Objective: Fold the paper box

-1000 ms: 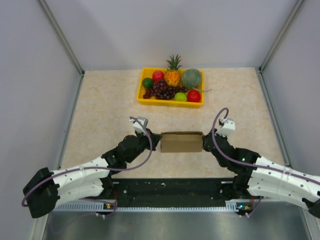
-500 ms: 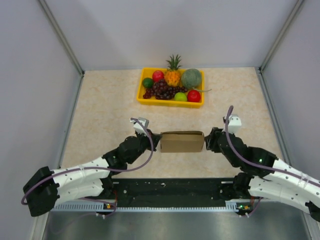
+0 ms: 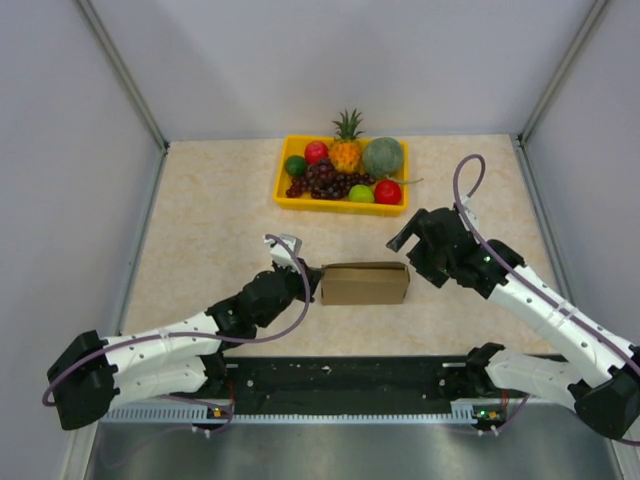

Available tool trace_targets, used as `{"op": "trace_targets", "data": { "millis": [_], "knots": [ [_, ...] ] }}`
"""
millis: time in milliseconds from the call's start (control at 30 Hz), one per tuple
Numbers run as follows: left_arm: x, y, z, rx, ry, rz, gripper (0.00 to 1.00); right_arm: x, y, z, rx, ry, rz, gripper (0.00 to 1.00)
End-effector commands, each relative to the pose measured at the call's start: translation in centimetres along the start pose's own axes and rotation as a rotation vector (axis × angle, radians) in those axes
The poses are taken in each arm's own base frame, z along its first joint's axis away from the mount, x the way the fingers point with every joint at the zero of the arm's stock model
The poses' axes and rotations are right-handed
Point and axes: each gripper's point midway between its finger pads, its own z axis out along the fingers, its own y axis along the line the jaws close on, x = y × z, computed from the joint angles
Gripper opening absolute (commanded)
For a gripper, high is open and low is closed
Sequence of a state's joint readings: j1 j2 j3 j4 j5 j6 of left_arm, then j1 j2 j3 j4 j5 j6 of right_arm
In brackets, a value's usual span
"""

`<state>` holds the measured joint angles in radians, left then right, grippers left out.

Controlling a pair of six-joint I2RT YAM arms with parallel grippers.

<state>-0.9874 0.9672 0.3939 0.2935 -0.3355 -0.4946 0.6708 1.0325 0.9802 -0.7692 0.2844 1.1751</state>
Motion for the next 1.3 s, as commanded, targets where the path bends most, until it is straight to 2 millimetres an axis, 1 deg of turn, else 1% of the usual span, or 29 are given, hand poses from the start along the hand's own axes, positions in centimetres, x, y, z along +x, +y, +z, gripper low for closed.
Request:
{"op": "trace_targets", "data": {
  "millis": [0, 33, 67, 167, 267, 367, 500, 533, 667, 767, 933, 967, 1033, 1133, 1200, 1267],
  "knots": [
    [6.8, 4.2, -1.7, -0.133, 0.258, 0.129, 0.00, 1.5, -1.2, -0.5, 0.050, 0.066, 0.207, 0.99],
    [6.8, 4.1, -1.8, -0.130, 0.259, 0.131, 0.00, 2.0, -1.4, -0.4, 0.066, 0.085, 0.237, 0.99],
    [6.8, 4.1, -1.8, -0.132, 0.257, 0.132, 0.00, 2.5, -2.1, -0.5, 0.102, 0.103, 0.256, 0.99],
    [6.8, 4.1, -1.8, -0.133, 0.256, 0.134, 0.00, 3.8, -2.4, -0.6, 0.144, 0.151, 0.297, 0.99],
    [6.7, 3.9, -1.8, -0.129, 0.258, 0.135, 0.00, 4.4, -2.6, -0.6, 0.166, 0.174, 0.321, 0.99],
    [6.7, 3.8, -1.8, -0.128, 0.257, 0.139, 0.00, 4.5, -2.8, -0.6, 0.180, 0.171, 0.362, 0.99],
    [6.6, 3.7, -1.9, -0.124, 0.257, 0.139, 0.00, 5.6, -2.8, -0.2, 0.196, 0.201, 0.426, 0.99],
    [6.5, 3.6, -1.8, -0.123, 0.255, 0.139, 0.00, 5.6, -2.3, -0.1, 0.180, 0.198, 0.454, 0.99],
    [6.6, 3.5, -1.8, -0.123, 0.257, 0.141, 0.00, 6.0, -1.6, 1.0, 0.171, 0.208, 0.489, 0.99],
    [6.7, 3.4, -1.7, -0.123, 0.259, 0.142, 0.00, 6.0, -1.2, 1.4, 0.156, 0.201, 0.504, 0.96],
    [6.8, 3.3, -1.8, -0.120, 0.259, 0.145, 0.00, 6.5, -1.7, 1.9, 0.160, 0.198, 0.556, 0.79],
    [6.7, 3.3, -1.8, -0.118, 0.258, 0.145, 0.00, 6.7, -2.1, 2.1, 0.171, 0.198, 0.558, 0.78],
    [6.8, 3.2, -1.8, -0.115, 0.259, 0.147, 0.00, 6.5, -2.1, 2.3, 0.161, 0.184, 0.568, 0.77],
    [7.0, 3.2, -1.8, -0.116, 0.263, 0.150, 0.00, 5.9, -1.4, 2.2, 0.123, 0.168, 0.558, 0.81],
    [6.9, 3.2, -1.7, -0.114, 0.261, 0.150, 0.00, 5.7, -1.7, 2.3, 0.126, 0.151, 0.563, 0.81],
    [6.9, 3.1, -1.7, -0.114, 0.263, 0.153, 0.00, 5.5, -1.1, 2.1, 0.104, 0.152, 0.565, 0.82]
  ]
}}
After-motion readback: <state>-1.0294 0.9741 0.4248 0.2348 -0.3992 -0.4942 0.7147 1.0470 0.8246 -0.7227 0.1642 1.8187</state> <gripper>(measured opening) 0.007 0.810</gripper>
